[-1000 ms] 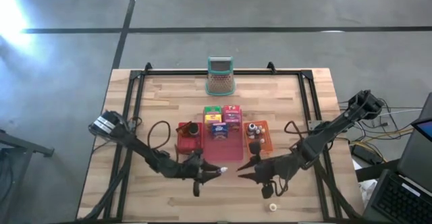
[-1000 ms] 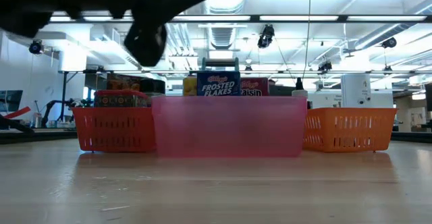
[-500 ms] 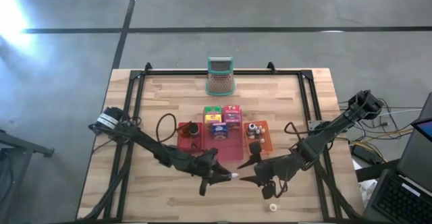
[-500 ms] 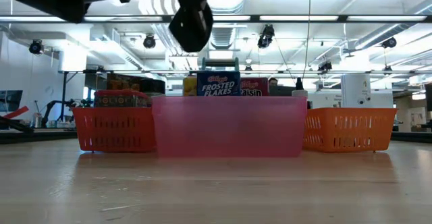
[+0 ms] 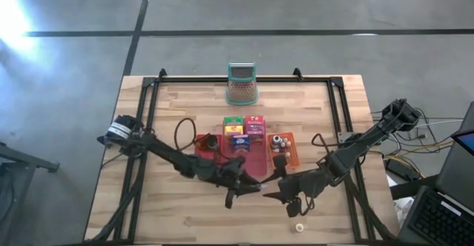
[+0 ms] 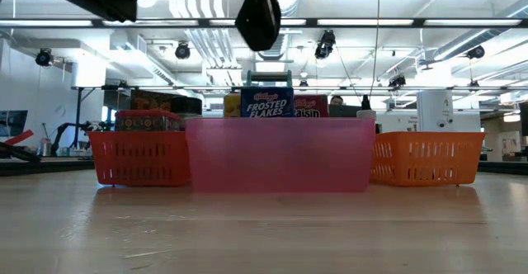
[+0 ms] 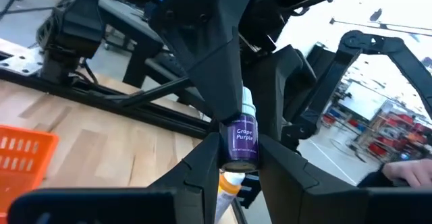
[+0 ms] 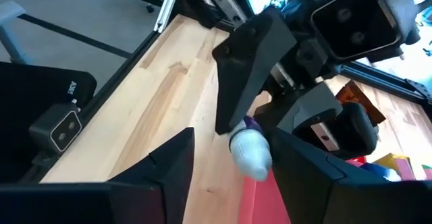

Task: Pick & Place Kitchen Items
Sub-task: Put the small purple food coloring bottle into the orange bin

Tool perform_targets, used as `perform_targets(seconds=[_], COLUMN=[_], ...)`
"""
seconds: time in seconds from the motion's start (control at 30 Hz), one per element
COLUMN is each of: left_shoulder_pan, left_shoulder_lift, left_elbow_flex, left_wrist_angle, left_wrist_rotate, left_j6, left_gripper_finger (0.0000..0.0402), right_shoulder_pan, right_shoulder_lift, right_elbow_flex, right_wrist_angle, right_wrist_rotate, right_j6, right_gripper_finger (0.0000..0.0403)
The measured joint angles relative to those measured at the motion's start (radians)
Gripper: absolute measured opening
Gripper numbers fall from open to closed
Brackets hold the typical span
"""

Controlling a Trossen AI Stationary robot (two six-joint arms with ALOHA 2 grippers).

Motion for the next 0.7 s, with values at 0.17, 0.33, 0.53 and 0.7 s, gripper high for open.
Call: perform_targets(seconds=[0.17, 0.33, 0.53, 0.7], left_shoulder_pan=[0.005, 0.005, 0.005, 0.005], left_shoulder_lift=[0.0, 0.0, 0.0, 0.0], left_elbow_flex=[0.004, 0.004, 0.004, 0.004], left_wrist_angle=[-0.008, -0.016, -0.03, -0.03], left_wrist_rotate=[0.018, 0.031, 0.034, 0.034], left_j6=[0.001, -0.006, -0.007, -0.002], left_gripper_finger=[0.0094, 0.0094, 0.0094, 0.0094], right_shoulder_pan=[0.0, 0.0, 0.0, 0.0], right_shoulder_lift=[0.0, 0.0, -0.001, -0.001], right_elbow_flex=[0.0, 0.0, 0.0, 0.0], right_wrist_angle=[-0.004, -0.009, -0.024, -0.025], right_wrist_rotate=[0.006, 0.008, 0.008, 0.008], right_j6=[-0.006, -0.007, -0.007, -0.007], right_gripper_finger=[0.0147, 0.0112, 0.0074, 0.0068])
